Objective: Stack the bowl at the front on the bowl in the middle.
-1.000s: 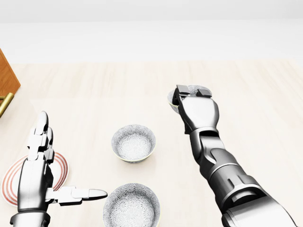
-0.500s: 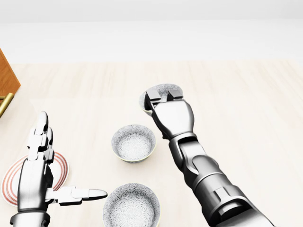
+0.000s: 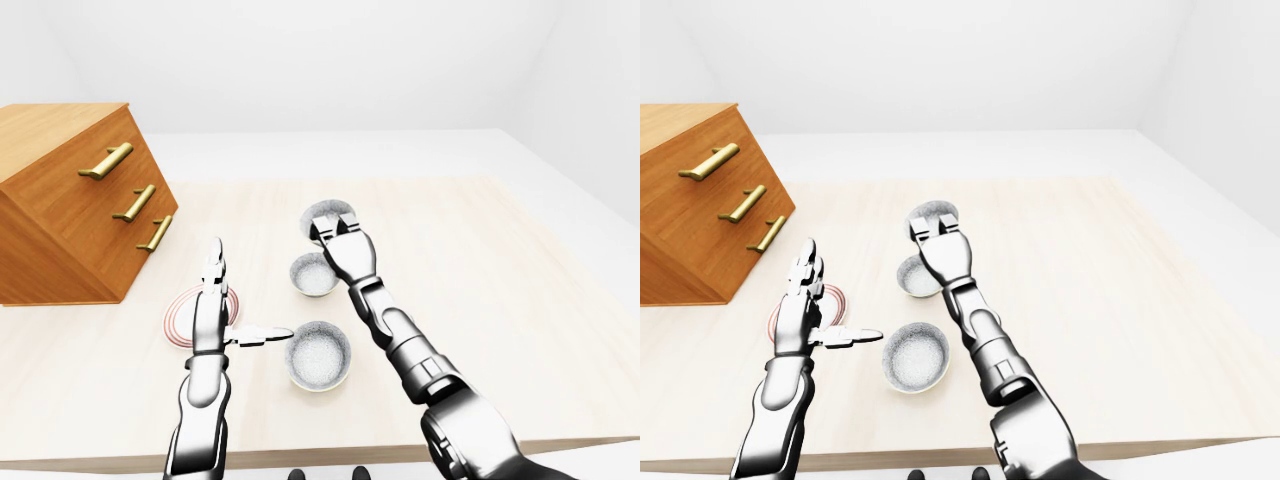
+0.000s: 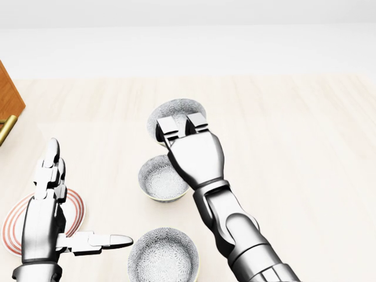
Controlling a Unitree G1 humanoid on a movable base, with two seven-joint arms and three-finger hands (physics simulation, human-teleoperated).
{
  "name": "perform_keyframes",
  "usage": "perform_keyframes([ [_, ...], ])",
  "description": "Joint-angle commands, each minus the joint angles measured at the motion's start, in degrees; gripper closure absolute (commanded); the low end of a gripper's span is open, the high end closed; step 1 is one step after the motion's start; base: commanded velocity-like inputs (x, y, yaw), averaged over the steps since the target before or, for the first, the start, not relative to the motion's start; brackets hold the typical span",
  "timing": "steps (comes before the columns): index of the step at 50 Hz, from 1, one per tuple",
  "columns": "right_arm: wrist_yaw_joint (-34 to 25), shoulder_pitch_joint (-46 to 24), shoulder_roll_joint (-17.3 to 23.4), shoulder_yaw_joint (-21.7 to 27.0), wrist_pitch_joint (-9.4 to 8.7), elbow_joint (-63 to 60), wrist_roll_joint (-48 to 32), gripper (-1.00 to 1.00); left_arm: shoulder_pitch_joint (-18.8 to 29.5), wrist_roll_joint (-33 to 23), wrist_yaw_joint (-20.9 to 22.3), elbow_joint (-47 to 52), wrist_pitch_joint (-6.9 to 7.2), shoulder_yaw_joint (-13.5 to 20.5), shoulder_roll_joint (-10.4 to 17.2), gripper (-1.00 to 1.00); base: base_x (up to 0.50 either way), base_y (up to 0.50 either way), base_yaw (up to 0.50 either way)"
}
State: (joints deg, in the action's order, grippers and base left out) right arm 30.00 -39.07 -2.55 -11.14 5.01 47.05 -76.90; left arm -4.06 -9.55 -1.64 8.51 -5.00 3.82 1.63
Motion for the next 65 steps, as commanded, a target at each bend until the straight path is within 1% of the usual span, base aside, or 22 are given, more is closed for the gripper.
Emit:
perform_keyframes([
  [1, 0.00, 4.93, -0.86, -0.31, -0.01, -8.73, -3.85, 1.00, -0.04, -0.25, -0.16, 0.10, 0.00, 0.01, 0.00, -1.00, 0.00, 0.00, 0.00],
  [14, 0.00, 9.75, -1.60, -1.50, -0.01, -8.25, -2.08, 1.00, -0.04, -0.31, -0.04, 0.14, 0.00, -0.01, 0.02, -1.00, 0.00, 0.00, 0.00],
  [22, 0.00, 11.49, -1.86, -1.22, -0.01, -8.15, 3.39, 1.00, -0.09, -0.45, -0.16, 0.26, 0.00, 0.00, 0.00, -1.00, 0.00, 0.00, 0.00],
  [23, 0.00, 11.04, -1.54, -2.06, -0.01, -6.92, 2.05, 1.00, -0.09, -0.53, -0.13, 0.27, 0.00, -0.02, 0.04, -1.00, 0.00, 0.00, 0.00],
  [28, 0.00, 10.57, -1.67, -2.29, -0.01, -5.17, 1.66, 1.00, -0.07, -0.59, -0.04, 0.25, 0.00, -0.02, 0.06, -1.00, 0.00, 0.00, 0.00],
  [32, 0.00, 11.28, -2.10, -2.61, -0.01, -6.84, 1.02, 1.00, -0.08, -0.60, 0.03, 0.29, 0.00, -0.02, 0.05, -1.00, 0.00, 0.00, 0.00],
  [37, 0.00, 10.73, -2.49, -2.72, -0.01, -5.46, 0.04, 1.00, -0.09, -0.66, 0.03, 0.33, 0.00, -0.01, 0.04, -1.00, 0.00, 0.00, 0.00],
  [48, 0.00, 6.55, -4.22, -3.07, -0.01, 3.60, -1.00, 1.00, -0.10, -0.87, 0.25, 0.41, 0.00, -0.08, 0.13, -1.00, 0.00, 0.00, 0.00],
  [54, 0.00, 3.67, -4.49, -2.77, -0.01, 9.32, -1.17, 1.00, -0.09, -0.87, 0.23, 0.39, 0.00, -0.03, 0.08, -1.00, 0.00, 0.00, 0.00],
  [65, 0.00, 3.06, -4.88, -2.87, -0.01, 10.83, -1.43, 1.00, -0.15, -1.01, 0.17, 0.53, 0.00, -0.03, 0.06, -1.00, 0.00, 0.00, 0.00],
])
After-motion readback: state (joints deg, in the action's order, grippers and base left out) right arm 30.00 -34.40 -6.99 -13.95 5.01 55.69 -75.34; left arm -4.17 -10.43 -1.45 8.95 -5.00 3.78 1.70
